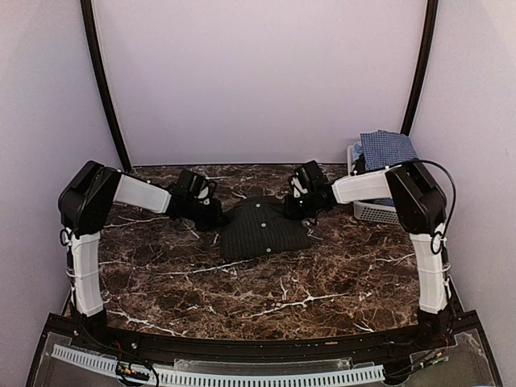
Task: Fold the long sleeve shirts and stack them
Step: Fold the 2/3-rectangle-folded shirt at the center of the board.
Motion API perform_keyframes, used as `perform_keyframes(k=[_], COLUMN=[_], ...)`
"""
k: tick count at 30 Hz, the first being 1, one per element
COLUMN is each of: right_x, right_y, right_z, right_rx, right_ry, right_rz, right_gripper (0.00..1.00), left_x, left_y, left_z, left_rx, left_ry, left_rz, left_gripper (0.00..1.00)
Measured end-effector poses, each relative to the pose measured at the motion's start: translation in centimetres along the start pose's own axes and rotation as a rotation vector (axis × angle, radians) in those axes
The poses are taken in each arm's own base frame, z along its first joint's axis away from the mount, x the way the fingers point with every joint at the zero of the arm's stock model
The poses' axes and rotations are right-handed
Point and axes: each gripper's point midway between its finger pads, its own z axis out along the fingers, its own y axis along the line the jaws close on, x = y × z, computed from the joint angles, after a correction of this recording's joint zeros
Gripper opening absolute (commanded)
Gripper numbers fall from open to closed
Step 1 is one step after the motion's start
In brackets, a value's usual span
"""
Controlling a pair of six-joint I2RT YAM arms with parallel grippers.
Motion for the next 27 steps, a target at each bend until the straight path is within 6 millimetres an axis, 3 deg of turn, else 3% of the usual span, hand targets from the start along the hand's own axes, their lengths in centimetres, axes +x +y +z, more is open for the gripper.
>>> perform_keyframes(k=[2, 8, 11, 14, 17, 27], right_x=[2.4, 12.5, 15.6, 15.5, 14.4, 13.0], right_y=[1.6, 7.4, 9.0, 9.4, 9.6, 9.7], right_z=[-0.9, -5.1, -7.8, -10.0, -11.3, -13.1], right_rx=[-0.022, -0.095, -0.127, -0.146, -0.157, -0.146], right_ry=[0.026, 0.144, 0.169, 0.136, 0.09, 0.029], right_rz=[-0.026, -0.138, -0.181, -0.186, -0.181, -0.185], right_gripper=[0.0, 0.0, 0.0, 0.0, 0.0, 0.0], left_x=[2.8, 11.7, 14.9, 16.0, 15.2, 14.2], left_y=[0.6, 0.9, 0.5, -0.1, -1.0, -1.9], left_z=[-1.9, -7.9, -10.1, -11.9, -13.3, -14.5], left_rx=[-0.015, -0.056, -0.043, -0.024, 0.001, 0.022], left_ry=[0.018, 0.051, 0.053, 0.024, -0.035, -0.092], left_rz=[-0.022, -0.026, -0.019, -0.022, -0.023, -0.013], left_gripper=[0.0, 0.0, 0.0, 0.0, 0.0, 0.0])
